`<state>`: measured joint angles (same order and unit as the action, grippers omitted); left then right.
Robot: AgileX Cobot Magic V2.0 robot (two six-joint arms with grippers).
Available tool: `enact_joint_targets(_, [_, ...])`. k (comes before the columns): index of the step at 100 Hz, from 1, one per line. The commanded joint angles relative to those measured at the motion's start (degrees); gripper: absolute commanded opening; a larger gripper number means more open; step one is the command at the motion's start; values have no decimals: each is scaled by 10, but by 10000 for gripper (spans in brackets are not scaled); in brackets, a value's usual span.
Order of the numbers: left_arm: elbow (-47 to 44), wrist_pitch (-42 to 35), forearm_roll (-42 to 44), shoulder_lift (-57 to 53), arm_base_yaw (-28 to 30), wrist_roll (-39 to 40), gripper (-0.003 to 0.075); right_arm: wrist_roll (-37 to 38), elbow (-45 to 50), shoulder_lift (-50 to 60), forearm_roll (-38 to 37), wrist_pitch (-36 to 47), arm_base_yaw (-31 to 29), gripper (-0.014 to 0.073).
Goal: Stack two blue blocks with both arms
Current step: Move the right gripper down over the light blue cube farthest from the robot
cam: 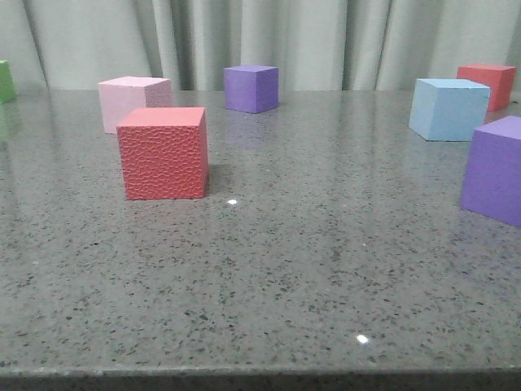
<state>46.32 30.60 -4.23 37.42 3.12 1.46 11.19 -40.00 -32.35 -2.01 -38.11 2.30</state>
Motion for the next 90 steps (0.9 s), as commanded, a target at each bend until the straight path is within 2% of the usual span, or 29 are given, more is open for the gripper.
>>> enact_joint_targets(1, [20,-40,-14,2,1,-1,640,-3,-20,-6,0,36,-4,619])
enact_joint_targets(6, [20,-39,-16,2,1,-1,677,-3,-20,-6,0,36,-4,666])
enact_joint_targets(10, [20,-39,-17,2,1,-1,687,-3,-20,-6,0,37,-4,659])
enact_joint_targets(48, [13,-47,-21,2,1,-1,629,-3,-20,-7,0,56,-4,645])
enact_joint_targets(61, [13,-54,-20,2,1,-1,627,-3,-29,-35,0,35,-4,645])
enact_joint_targets(90, [13,-54,-15,2,1,-1,627,-3,-163,-171,16,-42,4,645])
